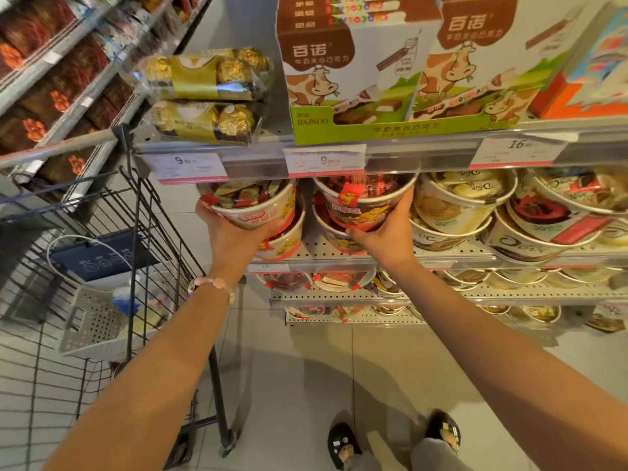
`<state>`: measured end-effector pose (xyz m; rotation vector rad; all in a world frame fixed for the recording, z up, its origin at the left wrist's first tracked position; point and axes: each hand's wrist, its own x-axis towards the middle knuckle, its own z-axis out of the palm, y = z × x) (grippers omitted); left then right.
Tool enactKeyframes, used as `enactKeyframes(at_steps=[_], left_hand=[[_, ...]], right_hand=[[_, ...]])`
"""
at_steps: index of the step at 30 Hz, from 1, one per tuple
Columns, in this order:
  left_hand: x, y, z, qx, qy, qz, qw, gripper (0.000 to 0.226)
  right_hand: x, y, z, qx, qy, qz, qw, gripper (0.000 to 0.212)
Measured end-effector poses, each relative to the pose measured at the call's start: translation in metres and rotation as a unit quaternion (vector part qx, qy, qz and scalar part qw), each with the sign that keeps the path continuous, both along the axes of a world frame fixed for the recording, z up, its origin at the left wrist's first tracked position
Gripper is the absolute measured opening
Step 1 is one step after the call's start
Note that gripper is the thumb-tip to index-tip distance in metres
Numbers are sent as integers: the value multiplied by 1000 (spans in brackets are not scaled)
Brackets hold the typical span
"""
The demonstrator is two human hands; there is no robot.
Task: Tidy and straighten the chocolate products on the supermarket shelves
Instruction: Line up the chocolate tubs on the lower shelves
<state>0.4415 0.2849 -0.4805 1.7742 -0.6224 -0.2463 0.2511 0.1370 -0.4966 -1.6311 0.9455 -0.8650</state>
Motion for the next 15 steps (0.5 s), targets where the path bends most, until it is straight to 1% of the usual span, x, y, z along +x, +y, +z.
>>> enactKeyframes(at_steps=[5, 10, 11, 13, 15], left_hand=[[6, 9, -4, 21, 12, -25, 999, 102], [14, 18, 1, 28, 52, -101, 993, 105], [13, 18, 1, 30, 50, -106, 993, 106], [5, 16, -4, 30, 47, -106, 993, 103], [-5, 11, -11, 22, 47, -83, 995, 105]], right_hand=[[-5, -7, -4, -10, 14, -7, 1000, 121], [-9, -8, -6, -71, 90, -7, 993, 106], [-8, -6, -6, -72, 85, -6, 994, 106], [-5, -1, -5, -56, 43, -2, 997, 113], [-1, 3, -3, -30, 3, -5, 1000, 121]])
